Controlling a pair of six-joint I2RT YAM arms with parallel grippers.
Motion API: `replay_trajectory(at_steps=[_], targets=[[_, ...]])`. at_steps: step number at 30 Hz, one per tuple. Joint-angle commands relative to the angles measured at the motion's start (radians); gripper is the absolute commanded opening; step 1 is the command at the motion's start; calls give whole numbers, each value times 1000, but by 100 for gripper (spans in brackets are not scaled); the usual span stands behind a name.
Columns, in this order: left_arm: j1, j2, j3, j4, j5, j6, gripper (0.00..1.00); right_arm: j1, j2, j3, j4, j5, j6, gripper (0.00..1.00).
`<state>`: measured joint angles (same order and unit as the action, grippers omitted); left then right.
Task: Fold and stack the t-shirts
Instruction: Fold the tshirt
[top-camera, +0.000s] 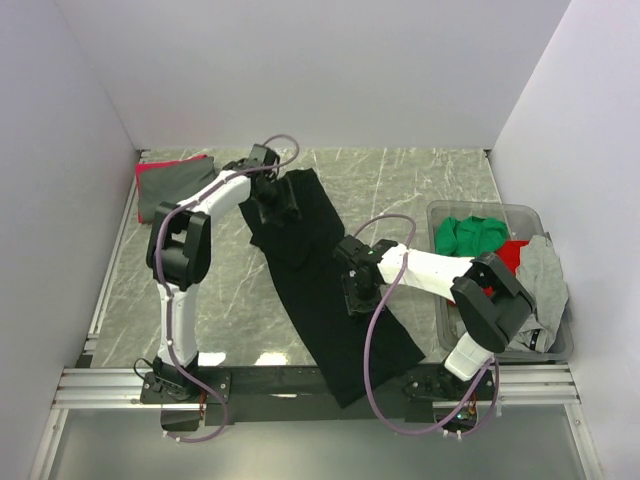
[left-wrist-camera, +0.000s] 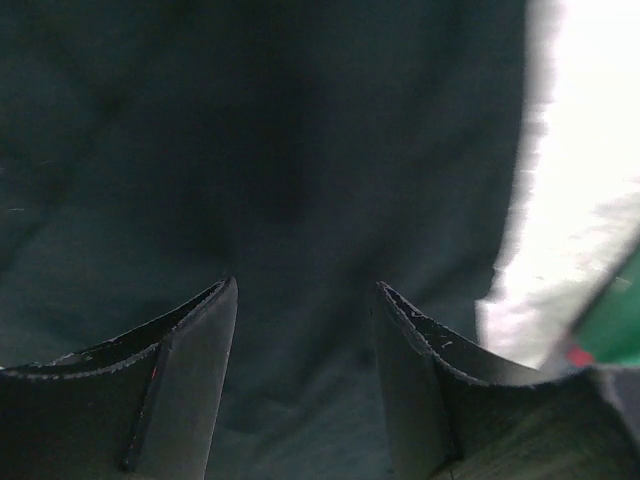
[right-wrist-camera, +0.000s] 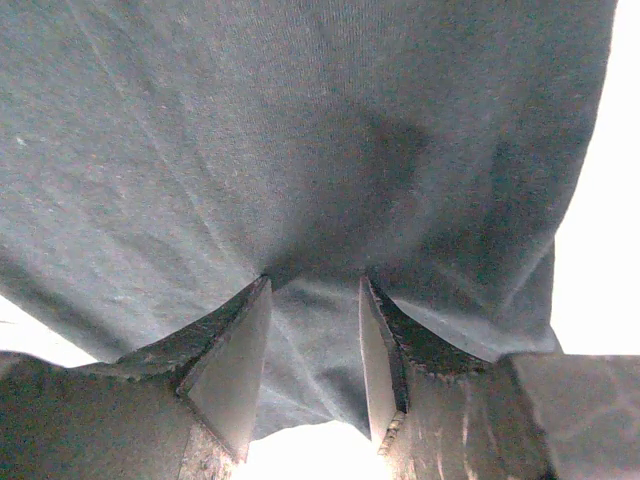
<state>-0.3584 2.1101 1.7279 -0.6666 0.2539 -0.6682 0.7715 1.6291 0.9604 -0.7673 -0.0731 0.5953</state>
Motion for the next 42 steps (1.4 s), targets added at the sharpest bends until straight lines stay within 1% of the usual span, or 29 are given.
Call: replay_trajectory(at_steps=[1, 7, 12, 15, 16, 18, 23, 25, 27, 28, 31, 36, 40, 42], targets=[[15, 40, -31, -14, 30, -16, 62, 2, 6, -23, 48, -40, -23, 47], [30, 93, -59, 9, 1, -11, 62, 23, 49, -26, 85, -80, -37, 47], [62, 171, -25, 5, -24, 13, 62, 52, 115, 11, 106, -119, -38, 47], [82, 221, 27, -1, -41, 33, 62, 72, 164, 72, 92, -128, -35, 47], [91, 235, 65, -2, -44, 45, 62, 78, 188, 108, 88, -137, -31, 47], [99, 283, 108, 2, -38, 64, 62, 94, 212, 147, 83, -152, -22, 47], [119, 390, 284, 13, -25, 114, 62, 127, 304, 302, 50, -182, -15, 47], [124, 439, 349, 21, 1, 124, 62, 141, 333, 363, 37, -182, -9, 47], [124, 465, 372, 39, 15, 136, 62, 147, 342, 406, 5, -165, -8, 47], [124, 467, 384, 64, 43, 136, 63, 153, 331, 440, -9, -154, -8, 47], [121, 447, 386, 116, 91, 130, 64, 157, 273, 455, -44, -129, -9, 48], [118, 352, 371, 180, 148, 108, 66, 161, 164, 399, -90, -139, -40, 48], [116, 271, 372, 197, 176, 87, 67, 179, 123, 347, -102, -174, -68, 48], [116, 216, 368, 193, 177, 84, 68, 199, 115, 350, -104, -195, -72, 48]])
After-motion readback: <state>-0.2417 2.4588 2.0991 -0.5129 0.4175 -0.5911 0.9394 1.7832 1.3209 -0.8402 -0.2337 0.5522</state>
